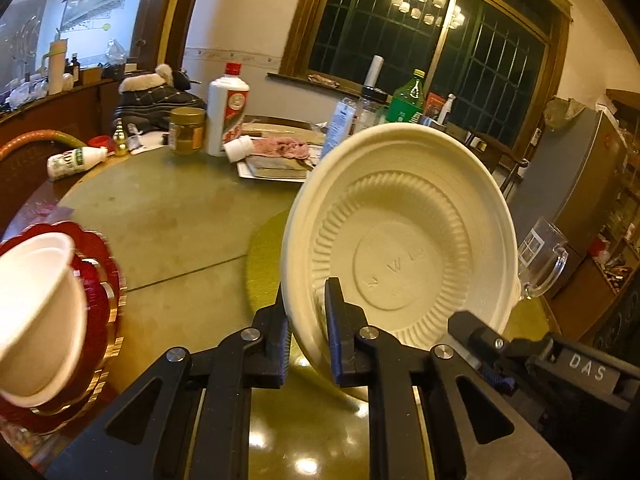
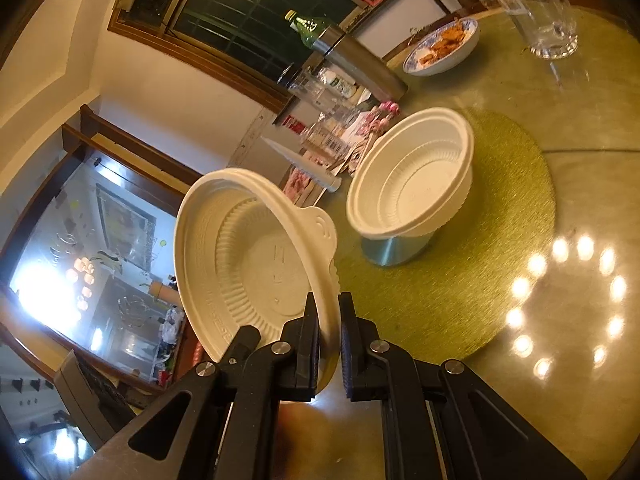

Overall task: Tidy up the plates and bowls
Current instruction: 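Carry the held ribbed bowl over the red plate stack with both tools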

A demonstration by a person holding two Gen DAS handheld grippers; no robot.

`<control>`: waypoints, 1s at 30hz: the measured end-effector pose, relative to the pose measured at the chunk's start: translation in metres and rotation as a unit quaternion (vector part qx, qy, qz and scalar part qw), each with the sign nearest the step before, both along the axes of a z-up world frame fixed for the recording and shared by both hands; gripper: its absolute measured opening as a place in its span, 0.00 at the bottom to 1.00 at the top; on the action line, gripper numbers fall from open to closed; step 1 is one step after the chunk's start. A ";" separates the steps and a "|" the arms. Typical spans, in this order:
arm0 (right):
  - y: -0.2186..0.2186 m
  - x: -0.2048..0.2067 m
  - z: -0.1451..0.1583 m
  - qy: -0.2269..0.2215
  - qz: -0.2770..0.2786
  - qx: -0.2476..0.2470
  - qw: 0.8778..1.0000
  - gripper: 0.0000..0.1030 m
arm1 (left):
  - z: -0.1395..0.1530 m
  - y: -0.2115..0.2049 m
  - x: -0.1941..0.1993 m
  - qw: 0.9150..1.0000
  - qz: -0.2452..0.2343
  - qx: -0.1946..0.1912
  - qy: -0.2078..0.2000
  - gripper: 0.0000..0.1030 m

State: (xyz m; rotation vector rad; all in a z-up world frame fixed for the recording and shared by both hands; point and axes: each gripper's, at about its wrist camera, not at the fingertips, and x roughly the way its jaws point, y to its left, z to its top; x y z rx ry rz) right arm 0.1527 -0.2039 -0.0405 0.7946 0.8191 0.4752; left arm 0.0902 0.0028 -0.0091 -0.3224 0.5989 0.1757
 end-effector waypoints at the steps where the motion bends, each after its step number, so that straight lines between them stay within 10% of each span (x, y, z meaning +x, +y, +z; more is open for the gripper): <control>1: 0.003 -0.002 0.002 -0.002 0.004 -0.002 1.000 0.08 | 0.004 0.003 -0.005 1.000 0.004 0.006 -0.001 0.13; 30: 0.144 -0.087 0.091 -0.062 0.119 -0.055 0.989 0.08 | 0.060 0.129 -0.111 0.998 0.064 -0.020 -0.016 0.15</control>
